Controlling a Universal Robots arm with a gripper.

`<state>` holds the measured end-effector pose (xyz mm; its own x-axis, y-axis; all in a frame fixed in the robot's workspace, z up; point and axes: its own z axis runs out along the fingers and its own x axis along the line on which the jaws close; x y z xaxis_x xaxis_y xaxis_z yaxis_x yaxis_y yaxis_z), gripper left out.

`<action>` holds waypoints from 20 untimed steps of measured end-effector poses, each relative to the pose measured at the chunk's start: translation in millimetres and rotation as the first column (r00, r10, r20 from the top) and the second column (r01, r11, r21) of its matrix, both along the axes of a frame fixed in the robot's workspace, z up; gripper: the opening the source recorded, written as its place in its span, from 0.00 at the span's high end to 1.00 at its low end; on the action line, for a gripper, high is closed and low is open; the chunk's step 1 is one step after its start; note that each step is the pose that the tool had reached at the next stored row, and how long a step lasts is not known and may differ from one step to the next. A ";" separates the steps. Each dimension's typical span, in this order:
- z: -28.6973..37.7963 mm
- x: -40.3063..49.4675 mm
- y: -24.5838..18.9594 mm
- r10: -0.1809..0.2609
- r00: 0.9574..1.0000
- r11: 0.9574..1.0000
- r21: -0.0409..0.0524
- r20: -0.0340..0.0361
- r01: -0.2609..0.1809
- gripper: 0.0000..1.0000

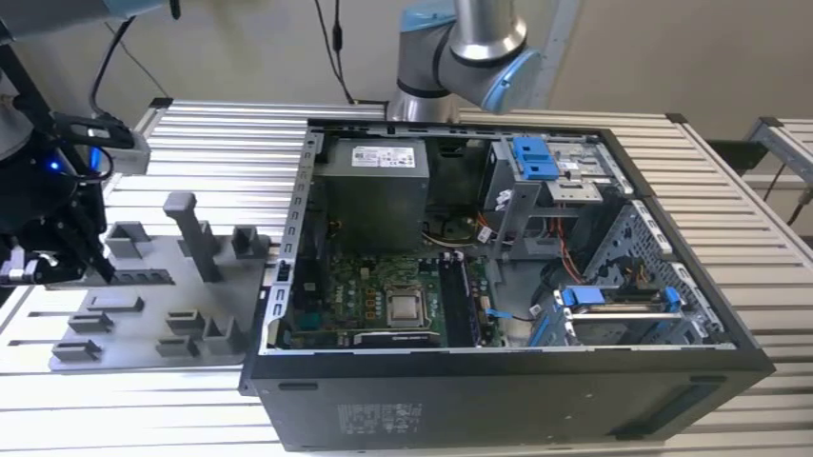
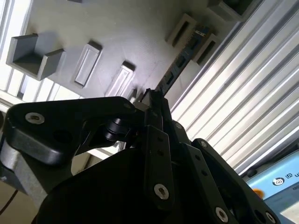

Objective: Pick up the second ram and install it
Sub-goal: 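Pick up the second ram and move it above second insertion slot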

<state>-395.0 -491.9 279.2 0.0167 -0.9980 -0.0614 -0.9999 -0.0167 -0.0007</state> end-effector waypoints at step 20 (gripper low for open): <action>21.1 0.0 0.0 0.000 1.000 1.000 0.000 0.000 0.000 0.86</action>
